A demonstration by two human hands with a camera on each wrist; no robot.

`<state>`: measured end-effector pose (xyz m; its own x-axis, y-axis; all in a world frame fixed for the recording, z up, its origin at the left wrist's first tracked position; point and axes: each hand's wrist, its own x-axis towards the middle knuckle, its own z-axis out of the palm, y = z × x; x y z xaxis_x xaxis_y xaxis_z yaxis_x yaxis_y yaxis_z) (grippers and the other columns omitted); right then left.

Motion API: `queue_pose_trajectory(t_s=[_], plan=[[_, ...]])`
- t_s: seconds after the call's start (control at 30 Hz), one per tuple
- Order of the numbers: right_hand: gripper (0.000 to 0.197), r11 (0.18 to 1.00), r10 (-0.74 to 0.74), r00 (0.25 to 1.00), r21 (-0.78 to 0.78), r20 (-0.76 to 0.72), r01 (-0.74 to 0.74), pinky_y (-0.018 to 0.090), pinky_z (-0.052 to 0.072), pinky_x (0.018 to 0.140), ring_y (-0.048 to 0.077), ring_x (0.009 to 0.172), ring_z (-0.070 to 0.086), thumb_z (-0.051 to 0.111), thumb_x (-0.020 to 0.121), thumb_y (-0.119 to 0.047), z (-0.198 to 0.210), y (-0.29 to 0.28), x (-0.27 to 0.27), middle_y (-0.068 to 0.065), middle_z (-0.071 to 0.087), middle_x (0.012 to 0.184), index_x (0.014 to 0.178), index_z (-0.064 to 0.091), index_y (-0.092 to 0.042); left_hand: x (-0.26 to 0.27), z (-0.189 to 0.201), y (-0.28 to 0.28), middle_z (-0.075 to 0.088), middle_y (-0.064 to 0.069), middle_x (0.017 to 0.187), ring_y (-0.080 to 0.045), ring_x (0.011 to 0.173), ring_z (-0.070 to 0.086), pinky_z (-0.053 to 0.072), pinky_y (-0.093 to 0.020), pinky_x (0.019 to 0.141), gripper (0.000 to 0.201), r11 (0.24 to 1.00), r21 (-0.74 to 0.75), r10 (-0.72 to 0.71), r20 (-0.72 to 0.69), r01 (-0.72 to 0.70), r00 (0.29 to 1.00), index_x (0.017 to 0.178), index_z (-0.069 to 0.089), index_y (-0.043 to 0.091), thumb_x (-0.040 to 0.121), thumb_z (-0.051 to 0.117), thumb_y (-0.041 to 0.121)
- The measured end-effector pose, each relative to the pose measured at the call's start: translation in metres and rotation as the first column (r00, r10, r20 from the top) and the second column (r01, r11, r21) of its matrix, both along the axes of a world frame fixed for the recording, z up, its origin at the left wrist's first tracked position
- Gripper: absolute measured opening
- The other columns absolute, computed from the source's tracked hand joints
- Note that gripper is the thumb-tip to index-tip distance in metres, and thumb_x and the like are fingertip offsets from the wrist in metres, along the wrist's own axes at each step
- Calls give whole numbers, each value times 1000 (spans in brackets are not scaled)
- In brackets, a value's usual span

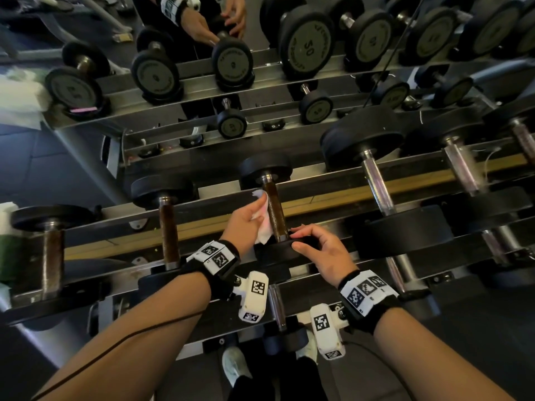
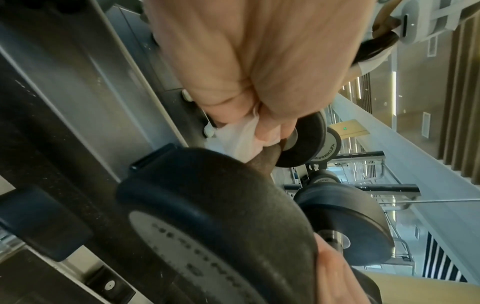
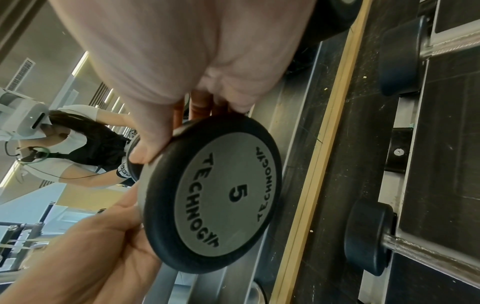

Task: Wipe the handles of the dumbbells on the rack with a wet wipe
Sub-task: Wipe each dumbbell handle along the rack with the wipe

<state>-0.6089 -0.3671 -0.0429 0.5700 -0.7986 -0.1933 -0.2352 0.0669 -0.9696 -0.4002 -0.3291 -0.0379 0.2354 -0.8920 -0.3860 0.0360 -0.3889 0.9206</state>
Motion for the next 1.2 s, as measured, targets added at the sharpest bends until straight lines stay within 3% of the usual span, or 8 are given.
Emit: queue_pose_trajectory(t_s=[0.2, 0.5, 0.63, 0.77, 0.87, 0.97, 1.07, 1.2], plan=[[20, 1000, 10, 1000, 23, -23, -10, 15, 48, 86, 1, 104, 63, 71, 87, -19, 1, 0, -1, -14, 69, 107, 96, 69, -37, 9, 4, 10, 55, 0, 137, -8, 110, 64, 55, -30, 94, 50, 999, -4, -40, 12, 40, 999, 138, 49, 39, 102, 42, 5], [20, 1000, 5, 997, 21, -75, -4, 32, 49, 92, 6, 100, 65, 71, 87, -22, 5, 0, -1, -14, 70, 102, 94, 69, -40, 14, 5, -18, 45, 3, 146, 8, 112, 49, 34, 7, 75, 54, 985, -19, -151, 389, 172, 909, 149, 38, 33, 103, 40, 5], [15, 1000, -1, 995, 26, -99, 4, 38, 50, 94, 10, 100, 65, 72, 87, -25, 4, -1, -2, -12, 70, 100, 96, 70, -37, 8, 1, -5, 45, -11, 148, -23, 130, 49, 35, -21, 98, 64, 943, 100, -318, 558, 318, 767, 150, 31, 43, 101, 41, 3], [14, 999, 4, 995, 35, -96, -1, 38, 50, 93, 11, 99, 66, 72, 86, -28, 4, -2, -2, -10, 70, 100, 97, 70, -35, 8, 0, 12, 47, -7, 145, -18, 119, 53, 38, -22, 97, 65, 883, 158, -445, 582, 442, 681, 143, 31, 53, 101, 44, 6], [14, 999, 10, 995, 37, -100, -6, 36, 51, 91, 7, 97, 66, 72, 86, -30, 5, -1, -2, -12, 70, 100, 98, 69, -37, 18, 5, 18, 49, 0, 143, -13, 115, 54, 43, -26, 97, 52, 867, 107, -488, 378, 487, 787, 123, 53, 58, 100, 49, 11], [14, 999, 7, 994, 37, -111, -3, 35, 50, 91, 5, 97, 65, 71, 86, -29, 6, -1, -1, -14, 70, 99, 97, 69, -37, 28, 10, 23, 56, -6, 137, -26, 114, 62, 50, -49, 102, 49, 980, -2, -196, 94, 197, 976, 113, 68, 48, 99, 51, 5], [14, 1000, 0, 993, 29, -121, 3, 31, 47, 90, 1, 97, 64, 71, 86, -29, 6, 0, -1, -17, 69, 99, 98, 69, -37, 34, 11, 18, 54, -8, 139, -24, 115, 62, 52, -48, 100, 54, 989, -87, 124, 101, -116, 987, 134, 53, 41, 99, 46, 2], [14, 999, -9, 994, 42, -112, 13, 28, 46, 88, 0, 97, 63, 71, 87, -27, 7, 1, -2, -17, 69, 100, 98, 69, -35, 22, 7, -2, 50, -8, 138, -26, 119, 57, 48, -44, 104, 56, 986, -111, 134, 126, -120, 983, 151, 36, 32, 102, 45, 6]])
